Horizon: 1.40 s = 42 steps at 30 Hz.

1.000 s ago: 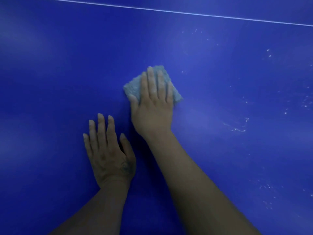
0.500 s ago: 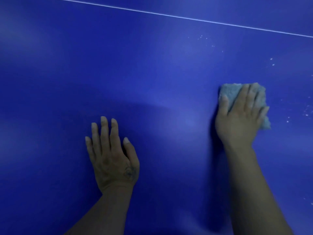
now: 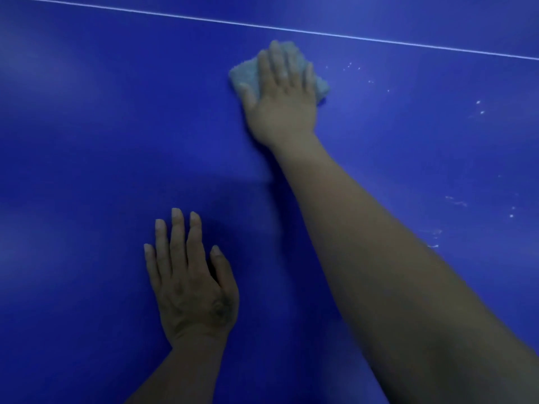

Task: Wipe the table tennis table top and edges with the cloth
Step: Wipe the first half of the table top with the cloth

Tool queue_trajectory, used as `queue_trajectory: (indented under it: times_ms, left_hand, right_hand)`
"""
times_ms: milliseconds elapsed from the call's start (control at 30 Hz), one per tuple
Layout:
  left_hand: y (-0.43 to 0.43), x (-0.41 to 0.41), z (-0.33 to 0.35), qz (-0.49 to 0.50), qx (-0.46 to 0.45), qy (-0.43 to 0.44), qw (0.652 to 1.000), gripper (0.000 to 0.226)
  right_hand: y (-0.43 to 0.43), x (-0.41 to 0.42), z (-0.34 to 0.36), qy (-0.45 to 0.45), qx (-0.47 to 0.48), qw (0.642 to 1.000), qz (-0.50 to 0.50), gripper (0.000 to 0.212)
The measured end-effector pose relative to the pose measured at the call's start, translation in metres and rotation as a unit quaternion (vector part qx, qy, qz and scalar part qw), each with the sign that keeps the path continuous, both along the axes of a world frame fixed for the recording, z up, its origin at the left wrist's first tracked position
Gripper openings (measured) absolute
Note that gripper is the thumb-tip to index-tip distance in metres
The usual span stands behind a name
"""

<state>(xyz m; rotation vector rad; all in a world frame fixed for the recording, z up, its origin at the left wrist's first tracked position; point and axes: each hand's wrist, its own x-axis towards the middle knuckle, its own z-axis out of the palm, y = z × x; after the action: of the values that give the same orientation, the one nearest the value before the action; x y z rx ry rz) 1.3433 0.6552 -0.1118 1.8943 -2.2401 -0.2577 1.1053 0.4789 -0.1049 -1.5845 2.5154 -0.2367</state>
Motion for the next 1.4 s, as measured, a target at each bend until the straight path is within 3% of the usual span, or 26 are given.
queue_trajectory:
  times_ms: [267, 433, 567, 733, 867, 1000, 1133, 1267, 1400]
  left_hand:
    - [0.0, 0.0, 0.003, 0.004, 0.002, 0.02, 1.0, 0.062]
    - [0.0, 0.001, 0.0, 0.002, -0.001, 0.015, 1.0, 0.062]
    - [0.0, 0.001, 0.001, 0.002, 0.005, 0.013, 1.0, 0.062]
    - [0.0, 0.001, -0.001, 0.003, 0.01, -0.004, 1.0, 0.064]
    - [-0.002, 0.002, -0.002, -0.008, -0.007, 0.006, 1.0, 0.065]
    - [-0.001, -0.001, 0.003, 0.003, 0.014, 0.014, 1.0, 0.065]
    - [-0.001, 0.0, 0.006, 0.007, 0.013, 0.016, 1.0, 0.064]
    - [-0.001, -0.002, 0.004, 0.005, 0.005, 0.011, 1.0, 0.063]
    - [-0.001, -0.002, 0.006, 0.006, 0.006, 0.009, 1.0, 0.064]
  right_hand:
    - [0.114, -0.15, 0.01, 0.012, 0.001, 0.971, -0.238, 0.072]
    - [0.149, -0.132, 0.011, 0.005, 0.026, 0.948, -0.316, 0.071]
    - [0.114, -0.066, 0.0, 0.028, 0.004, 0.971, -0.237, 0.069]
    - [0.031, 0.026, 0.001, 0.016, 0.002, 0.999, -0.036, 0.069]
    - [0.005, 0.017, 0.005, -0.005, -0.004, 0.999, 0.05, 0.07]
    - [0.025, -0.081, 0.006, 0.027, 0.01, 0.997, -0.073, 0.07]
    - [0.11, -0.151, 0.014, 0.02, -0.005, 0.976, -0.216, 0.069]
    - [0.157, -0.142, 0.008, 0.0, 0.004, 0.949, -0.316, 0.07]
    - [0.133, -0.089, 0.003, 0.023, 0.002, 0.954, -0.298, 0.07]
